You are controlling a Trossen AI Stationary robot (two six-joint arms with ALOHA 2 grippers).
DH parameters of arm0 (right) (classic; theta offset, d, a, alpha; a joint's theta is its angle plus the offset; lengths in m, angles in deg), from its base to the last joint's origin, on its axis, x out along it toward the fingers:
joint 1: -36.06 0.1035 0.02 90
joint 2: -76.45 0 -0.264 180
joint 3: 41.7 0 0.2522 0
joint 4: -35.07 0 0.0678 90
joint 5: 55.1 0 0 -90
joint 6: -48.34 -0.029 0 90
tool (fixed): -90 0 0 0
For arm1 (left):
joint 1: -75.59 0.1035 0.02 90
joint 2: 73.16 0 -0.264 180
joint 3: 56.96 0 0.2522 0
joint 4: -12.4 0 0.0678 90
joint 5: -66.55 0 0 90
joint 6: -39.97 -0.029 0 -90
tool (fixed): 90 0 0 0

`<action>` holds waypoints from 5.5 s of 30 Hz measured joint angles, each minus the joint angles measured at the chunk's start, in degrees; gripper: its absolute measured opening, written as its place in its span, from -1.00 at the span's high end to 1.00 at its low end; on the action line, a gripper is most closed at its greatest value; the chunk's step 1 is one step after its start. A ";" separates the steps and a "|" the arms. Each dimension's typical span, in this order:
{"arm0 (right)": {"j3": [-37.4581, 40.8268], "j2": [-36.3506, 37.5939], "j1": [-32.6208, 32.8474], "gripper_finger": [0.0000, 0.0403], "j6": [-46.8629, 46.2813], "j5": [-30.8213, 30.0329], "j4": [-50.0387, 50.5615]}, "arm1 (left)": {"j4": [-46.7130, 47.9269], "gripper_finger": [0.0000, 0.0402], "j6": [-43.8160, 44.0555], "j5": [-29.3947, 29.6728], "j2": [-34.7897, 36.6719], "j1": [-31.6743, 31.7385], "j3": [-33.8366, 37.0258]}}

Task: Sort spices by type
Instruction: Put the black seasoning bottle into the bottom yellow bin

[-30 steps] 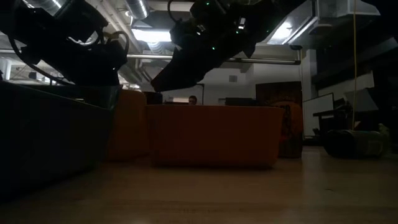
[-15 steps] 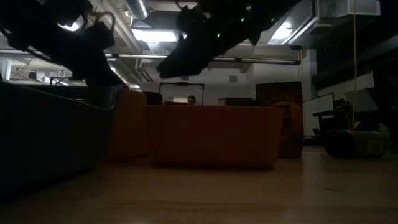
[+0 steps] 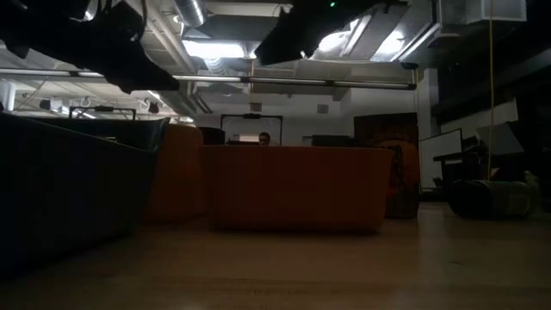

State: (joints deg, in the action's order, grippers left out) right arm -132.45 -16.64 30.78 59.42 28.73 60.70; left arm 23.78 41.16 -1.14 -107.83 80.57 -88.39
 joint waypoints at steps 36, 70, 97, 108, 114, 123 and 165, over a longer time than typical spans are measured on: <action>0.00 9.52 -0.01 -0.32 -0.28 -9.78 15.76 | 23.86 -0.26 31.89 16.74 0.14 13.98 0.00; 0.00 9.48 -0.02 -0.32 -0.28 -9.69 15.70 | 22.39 -0.26 33.31 15.46 -0.05 14.05 6.29; 0.00 9.48 0.00 -0.32 -0.28 -9.67 15.72 | 16.56 -0.26 25.76 14.31 -0.07 16.89 6.29; 0.00 9.48 0.00 -0.32 -0.26 -9.62 15.73 | 14.93 -0.26 25.75 14.39 -4.87 16.89 6.29; 0.00 9.48 0.00 -0.32 -0.26 -9.62 15.72 | 11.22 -0.26 22.31 14.59 -8.24 16.89 6.27; 0.02 9.48 0.00 -0.32 -0.26 -9.62 16.61 | 9.08 -0.26 19.55 14.55 -10.98 17.47 6.27; 0.02 9.48 0.00 -0.32 -0.26 -9.64 17.08 | 8.93 0.09 14.44 14.23 0.21 19.56 6.25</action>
State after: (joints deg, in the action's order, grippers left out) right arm -132.43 -7.16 30.78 59.17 19.08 77.78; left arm 32.71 55.60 13.09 -107.62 100.13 -82.14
